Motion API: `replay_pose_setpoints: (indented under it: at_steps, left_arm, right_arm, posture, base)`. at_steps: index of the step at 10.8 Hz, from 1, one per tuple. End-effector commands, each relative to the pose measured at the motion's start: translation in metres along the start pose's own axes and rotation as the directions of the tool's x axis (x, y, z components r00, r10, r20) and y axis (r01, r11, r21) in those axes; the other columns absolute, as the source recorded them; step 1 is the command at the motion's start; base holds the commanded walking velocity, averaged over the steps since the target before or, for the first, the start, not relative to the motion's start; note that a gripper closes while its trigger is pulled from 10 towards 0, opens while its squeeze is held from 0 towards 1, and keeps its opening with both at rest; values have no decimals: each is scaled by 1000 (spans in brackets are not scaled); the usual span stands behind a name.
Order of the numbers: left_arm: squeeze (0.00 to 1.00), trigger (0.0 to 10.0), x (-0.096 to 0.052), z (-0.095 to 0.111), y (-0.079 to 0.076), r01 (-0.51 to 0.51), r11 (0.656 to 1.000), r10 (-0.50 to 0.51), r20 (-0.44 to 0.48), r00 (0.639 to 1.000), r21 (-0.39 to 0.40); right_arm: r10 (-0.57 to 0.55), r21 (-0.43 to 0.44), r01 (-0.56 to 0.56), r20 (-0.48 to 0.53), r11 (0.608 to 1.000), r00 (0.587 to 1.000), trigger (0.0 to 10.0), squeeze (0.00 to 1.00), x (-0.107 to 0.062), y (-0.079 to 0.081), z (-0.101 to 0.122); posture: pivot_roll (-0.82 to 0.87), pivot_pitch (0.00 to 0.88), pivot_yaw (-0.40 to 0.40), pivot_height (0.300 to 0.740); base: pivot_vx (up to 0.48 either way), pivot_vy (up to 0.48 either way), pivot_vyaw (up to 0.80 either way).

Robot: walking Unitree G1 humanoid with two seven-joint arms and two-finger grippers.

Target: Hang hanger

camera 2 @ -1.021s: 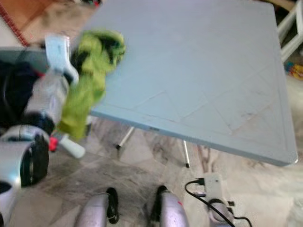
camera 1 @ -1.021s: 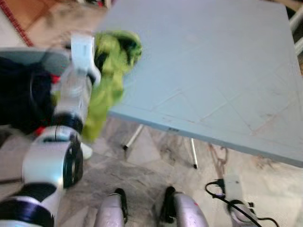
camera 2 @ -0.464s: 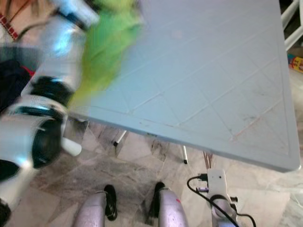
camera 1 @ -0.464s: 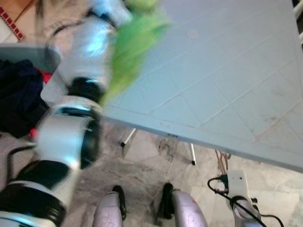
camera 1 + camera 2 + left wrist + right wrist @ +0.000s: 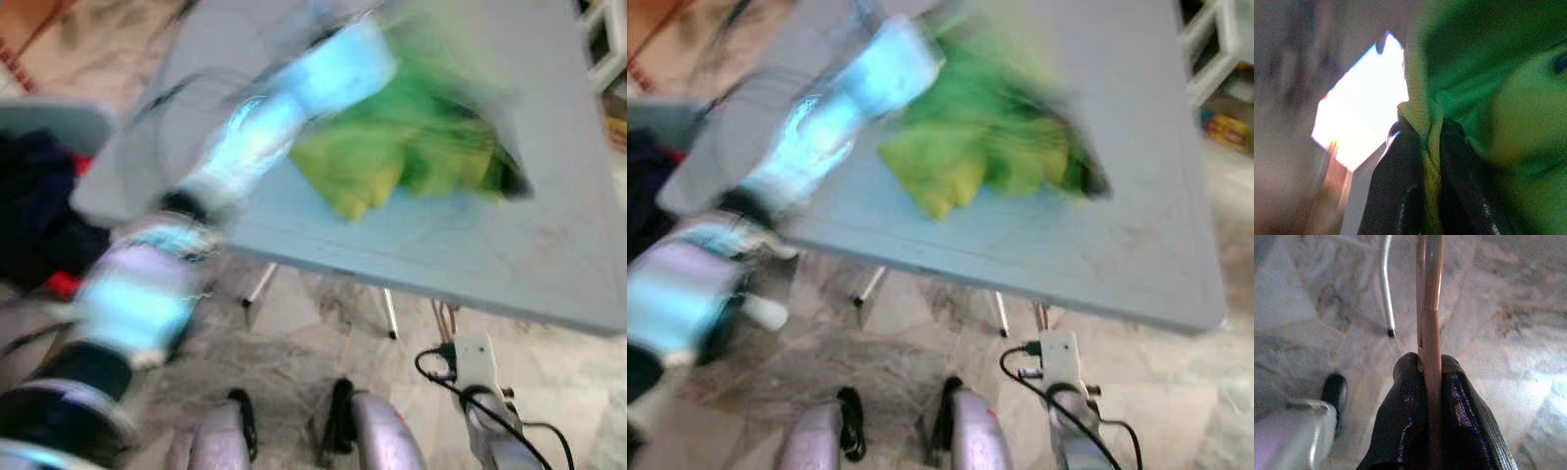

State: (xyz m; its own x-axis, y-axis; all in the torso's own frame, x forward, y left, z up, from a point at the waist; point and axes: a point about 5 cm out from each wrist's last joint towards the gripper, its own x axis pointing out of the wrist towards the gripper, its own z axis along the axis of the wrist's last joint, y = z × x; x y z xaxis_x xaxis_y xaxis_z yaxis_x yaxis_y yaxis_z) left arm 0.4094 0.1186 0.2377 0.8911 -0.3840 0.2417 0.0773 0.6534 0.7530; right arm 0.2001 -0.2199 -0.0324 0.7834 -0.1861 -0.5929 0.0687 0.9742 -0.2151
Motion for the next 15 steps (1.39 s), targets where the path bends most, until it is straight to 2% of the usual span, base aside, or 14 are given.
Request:
replay_pose_setpoints:
  at_steps: [1,2,3,4,5,7,8,9,10,11,12,13,14,15]
  left_arm:
    - [0,0,-21,-46,9,-69,997,58,-262,963,-34]
    - [0,0,-40,-75,18,-119,990,77,-405,911,-78]
    - [0,10000,-67,-104,37,-222,975,173,-531,829,-29]
    - [0,10000,-71,-107,32,-238,967,153,-533,832,-95]
    - [1000,10000,-70,-106,24,-218,968,123,-518,847,-126]
    - [1000,10000,-62,-97,20,-169,980,99,-477,874,-105]
    - [1000,10000,-57,-91,24,-150,987,113,-440,891,-51]
    - [1000,10000,-48,-80,25,-82,996,92,-369,925,41]
    - [1000,10000,-39,-66,23,-60,995,80,-287,954,79]
    - [1000,10000,-36,-62,8,-17,999,26,-277,960,33]
    - [1000,10000,-34,-59,-6,16,997,-36,-270,962,-77]
    - [1000,10000,-28,-42,-24,88,984,-113,-160,981,-152]
    - [1000,10000,-23,-25,-33,94,992,-97,-39,994,-82]
    - [1000,10000,-23,-16,-32,56,998,-56,40,998,-15]
  right_arm:
    - [-9,9,10,-36,1000,999,10000,0,-3,0,-11]
    - [-8,10,8,-38,1000,999,10000,0,-4,1,-11]
    - [-3,11,4,-44,1000,999,10000,0,-3,3,-12]
    - [6,14,-5,-40,1000,999,10000,0,0,6,-8]
    - [16,13,-15,-25,1000,1000,10000,0,4,8,-1]
    - [25,12,-25,-2,1000,1000,10000,0,12,12,12]
    - [28,14,-28,4,1000,1000,10000,0,15,14,15]
    - [27,23,-28,16,999,999,10000,0,17,17,19]
    - [21,34,-22,32,999,999,10000,0,18,20,22]
    - [32,33,-33,31,999,999,10000,0,19,25,21]
    - [45,28,-46,33,999,998,10000,0,20,29,22]
    - [40,34,-42,46,999,998,10000,0,21,29,25]
    - [23,38,-26,61,999,998,10000,0,23,26,30]
    - [15,40,-18,68,999,998,10000,0,24,24,31]
  posture:
    - [-132,236,-26,740]
    - [-131,235,-23,740]
    - [-117,232,-24,740]
    - [-108,227,-27,740]
    - [-97,217,-29,740]
    - [-82,201,-28,740]
    - [-70,185,-21,740]
    - [-64,176,-13,740]
    - [-51,170,-8,740]
    - [-31,169,-13,740]
    - [-30,168,-13,740]
    - [-28,171,-16,740]
    - [-28,168,-13,740]
    - [-27,165,-9,740]
  base:
    - [0,0,0]
    - [0,0,0]
    - [0,0,0]
    - [0,0,0]
    - [0,0,0]
    - [0,0,0]
    - [0,0,0]
    - [0,0,0]
    - [0,0,0]
    - [0,0,0]
    - [0,0,0]
    - [0,0,0]
    - [0,0,0]
    - [0,0,0]
